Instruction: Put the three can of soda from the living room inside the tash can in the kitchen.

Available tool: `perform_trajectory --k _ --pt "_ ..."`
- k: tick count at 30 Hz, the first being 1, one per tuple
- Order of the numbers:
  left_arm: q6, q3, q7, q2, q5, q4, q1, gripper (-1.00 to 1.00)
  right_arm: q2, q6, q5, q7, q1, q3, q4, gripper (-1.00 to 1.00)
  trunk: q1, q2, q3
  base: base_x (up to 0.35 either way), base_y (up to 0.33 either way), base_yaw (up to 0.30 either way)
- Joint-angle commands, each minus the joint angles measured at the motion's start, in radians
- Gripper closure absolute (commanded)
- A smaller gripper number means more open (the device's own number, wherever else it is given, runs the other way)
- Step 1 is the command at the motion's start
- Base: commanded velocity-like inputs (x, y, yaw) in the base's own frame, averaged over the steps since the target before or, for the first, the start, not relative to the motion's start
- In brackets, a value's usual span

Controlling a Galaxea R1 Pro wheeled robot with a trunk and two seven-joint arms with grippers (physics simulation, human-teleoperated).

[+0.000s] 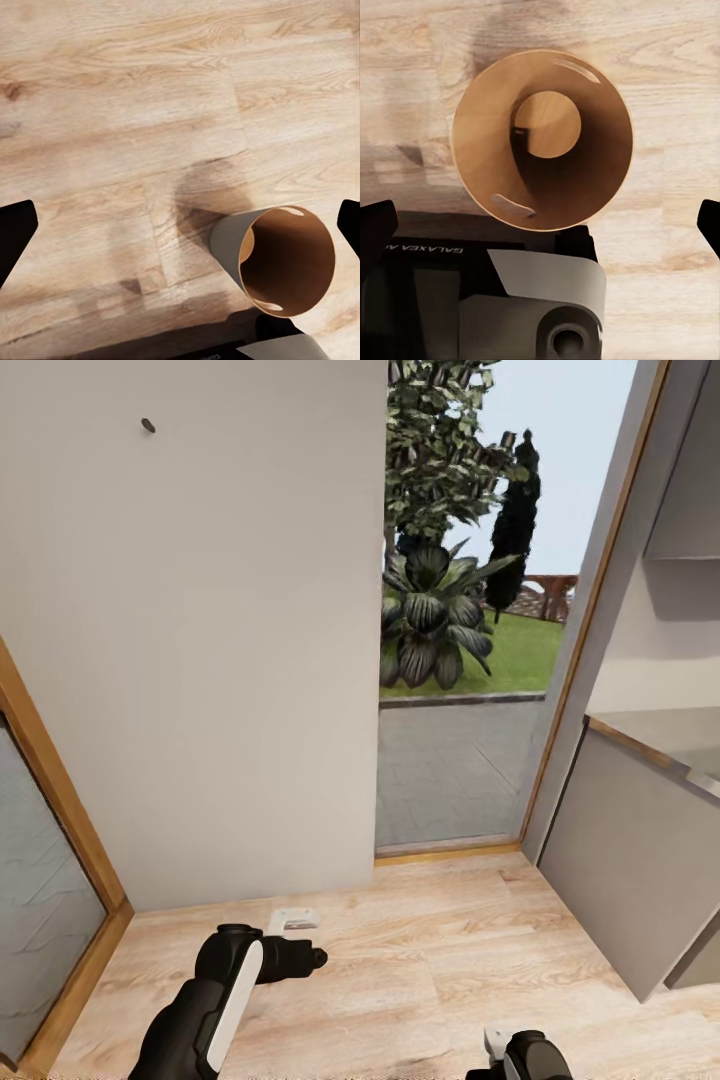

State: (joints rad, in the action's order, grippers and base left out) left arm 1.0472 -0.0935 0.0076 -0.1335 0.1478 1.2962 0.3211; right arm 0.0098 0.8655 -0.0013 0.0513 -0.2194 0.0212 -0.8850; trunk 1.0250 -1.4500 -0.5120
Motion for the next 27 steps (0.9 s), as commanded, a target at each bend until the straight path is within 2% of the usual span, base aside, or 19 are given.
perform_trajectory --k 1,5,15,27 --pt "0.000 0.000 0.000 0.000 0.000 0.000 0.000 -1.00 0.000 0.001 0.000 0.000 0.000 0.000 -0.001 -1.00 0.000 0.000 -0.002 0.000 0.000 0.000" --pt "0.000 0.000 0.000 0.000 0.000 0.000 0.000 -1.00 0.000 0.002 0.000 0.000 0.000 -0.001 -0.001 -1.00 0.000 0.000 -0.008 0.000 0.000 -0.014" --pt "0.000 -0.029 0.003 -0.006 0.000 -0.005 -0.001 -1.00 -0.005 0.005 0.001 0.001 0.002 -0.004 0.000 -1.00 0.000 0.000 -0.017 0.000 0.000 -0.081" --pt "0.000 -0.030 0.002 -0.002 0.002 0.001 0.001 -1.00 -0.001 0.005 0.000 -0.002 0.003 -0.001 0.000 -1.00 0.000 0.000 -0.017 0.000 0.000 -0.006"
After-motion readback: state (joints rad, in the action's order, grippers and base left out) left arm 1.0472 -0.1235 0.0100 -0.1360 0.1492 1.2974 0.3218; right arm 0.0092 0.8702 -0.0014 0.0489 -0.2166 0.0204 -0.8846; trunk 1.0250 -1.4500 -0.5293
